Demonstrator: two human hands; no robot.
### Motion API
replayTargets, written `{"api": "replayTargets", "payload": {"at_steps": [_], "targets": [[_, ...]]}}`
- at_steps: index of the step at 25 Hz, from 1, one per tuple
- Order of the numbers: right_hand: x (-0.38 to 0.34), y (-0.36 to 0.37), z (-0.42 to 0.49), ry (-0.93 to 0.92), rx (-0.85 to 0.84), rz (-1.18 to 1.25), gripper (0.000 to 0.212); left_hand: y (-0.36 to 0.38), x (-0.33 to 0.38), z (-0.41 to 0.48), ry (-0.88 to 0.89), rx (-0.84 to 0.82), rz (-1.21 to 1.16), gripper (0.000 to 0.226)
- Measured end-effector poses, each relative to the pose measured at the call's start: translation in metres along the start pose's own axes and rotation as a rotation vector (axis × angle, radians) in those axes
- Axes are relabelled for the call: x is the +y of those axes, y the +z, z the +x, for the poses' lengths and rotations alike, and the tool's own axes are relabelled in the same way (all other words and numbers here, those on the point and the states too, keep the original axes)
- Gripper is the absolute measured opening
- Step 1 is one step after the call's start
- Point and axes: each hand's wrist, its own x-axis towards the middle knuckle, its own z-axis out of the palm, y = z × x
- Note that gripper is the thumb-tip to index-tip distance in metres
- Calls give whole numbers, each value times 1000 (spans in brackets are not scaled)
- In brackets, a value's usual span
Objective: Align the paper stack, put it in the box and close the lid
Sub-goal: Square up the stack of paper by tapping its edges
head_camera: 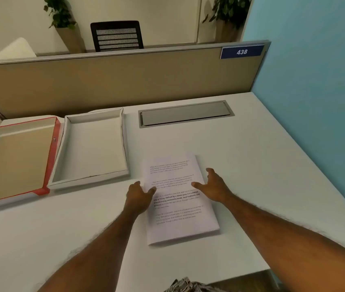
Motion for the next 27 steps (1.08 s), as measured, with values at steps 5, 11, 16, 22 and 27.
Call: {"api": "replayTargets", "payload": {"at_steps": [5,11,16,22,27], "targets": [[-4,9,1,65,49,21,99,6,6,3,-36,-9,-76,61],[-11,15,1,161,75,68,70,15,8,3,-224,39,-144,56],[-14,16,4,250,37,201,45,15,7,11,-287,19,-218,57],[-13,18,8,275,35,213,52,16,8,17,-347,-48,-248,55],[-15,22,11,277,49,159,54,19,19,15,-360,-2,-174,60]]}}
